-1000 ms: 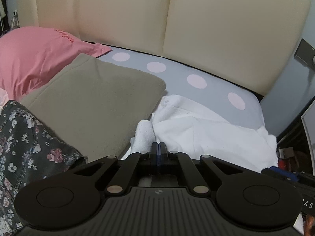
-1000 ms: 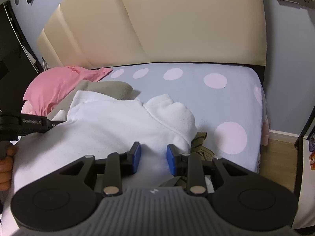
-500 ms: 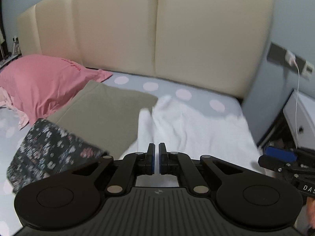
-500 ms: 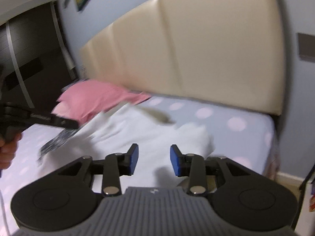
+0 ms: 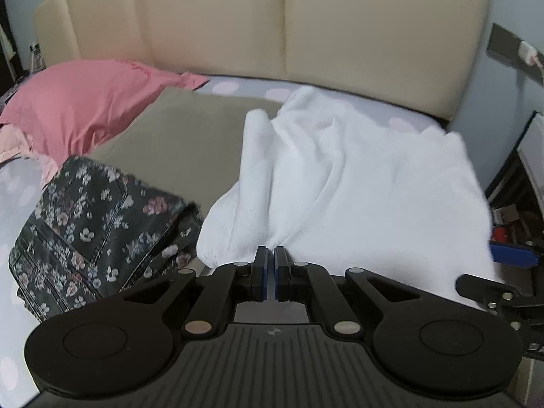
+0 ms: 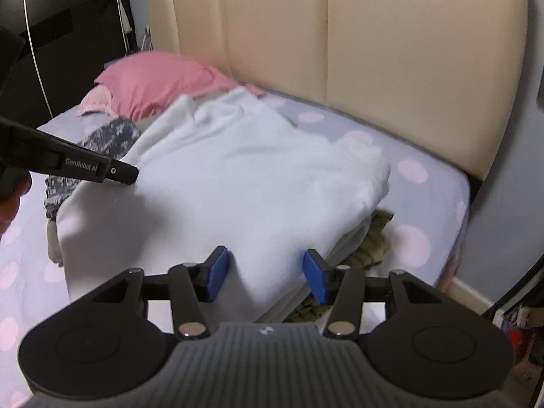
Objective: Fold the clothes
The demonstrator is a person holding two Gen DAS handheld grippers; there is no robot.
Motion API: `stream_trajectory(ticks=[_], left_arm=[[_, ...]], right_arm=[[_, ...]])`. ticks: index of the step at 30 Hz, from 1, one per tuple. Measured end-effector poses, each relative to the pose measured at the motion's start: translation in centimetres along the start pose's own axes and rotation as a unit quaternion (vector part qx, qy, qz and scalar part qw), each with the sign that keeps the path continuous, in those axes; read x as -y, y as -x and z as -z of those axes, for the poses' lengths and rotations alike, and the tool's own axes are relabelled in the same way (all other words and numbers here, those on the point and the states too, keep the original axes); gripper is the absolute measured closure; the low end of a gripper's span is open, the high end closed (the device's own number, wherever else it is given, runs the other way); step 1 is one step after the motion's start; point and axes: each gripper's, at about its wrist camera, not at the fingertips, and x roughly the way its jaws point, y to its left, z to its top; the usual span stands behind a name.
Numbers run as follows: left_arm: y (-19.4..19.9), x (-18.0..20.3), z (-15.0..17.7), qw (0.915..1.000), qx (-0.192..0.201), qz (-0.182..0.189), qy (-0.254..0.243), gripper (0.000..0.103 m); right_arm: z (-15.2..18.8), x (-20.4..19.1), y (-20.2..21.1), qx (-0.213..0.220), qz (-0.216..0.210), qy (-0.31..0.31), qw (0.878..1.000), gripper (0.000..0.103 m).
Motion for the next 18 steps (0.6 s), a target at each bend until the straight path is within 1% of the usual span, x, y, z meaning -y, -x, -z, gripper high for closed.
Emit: stream_trajectory(ticks=[2,5,7,8,9,11,14,16,18], left_arm=[[-0.3,-0.5,0.3,0.9999,0.001,0.001,0.014,0.103],[0.5,-1.4,0.4,0.9988,0.008,0.017,0.044,0.102],[1.6,-1.3,0.5,0.9983,0.026,0.019,0.049,0.100],[2.5,-1.2,0.6,0.9978,0.039,0.018,0.052,0.097],[3.3,-1.1,0.8,0.9971,0.051,0.018,0.054,0.090],[4.9,-1.1,1.1,0.9953,0.071,0.014,0.064,0.082],[7.6,-0.7,1.7,0.9932,0.095,0.015,0.066,0.078],[9.6,0.2,2.4,0.9937,0.101,0.018,0.047,0.072],[11.5,1.4,3.5,0.9928,0.117,0.003,0.025,0.058]], right_arm=[[-0.1,0.8,-0.6,-0.014,-0.019,-0.029,0.999,0.045],[-0.2,1.5,-0.5,-0.022,-0.038,-0.062,0.997,0.045],[-0.4,1.0,0.3,-0.009,-0.025,-0.047,0.999,0.045],[-0.5,0.8,0.8,-0.002,-0.017,-0.040,0.999,0.045],[-0.5,0.5,1.4,0.006,-0.009,-0.031,0.999,0.045],[-0.5,0.2,2.2,0.021,-0.001,-0.024,0.999,0.044],[-0.1,-0.1,4.1,0.068,0.014,-0.010,0.998,0.042],[0.5,-0.6,5.3,0.098,0.030,0.012,0.995,0.041],[1.1,-0.9,6.2,0.115,0.040,0.023,0.992,0.035]])
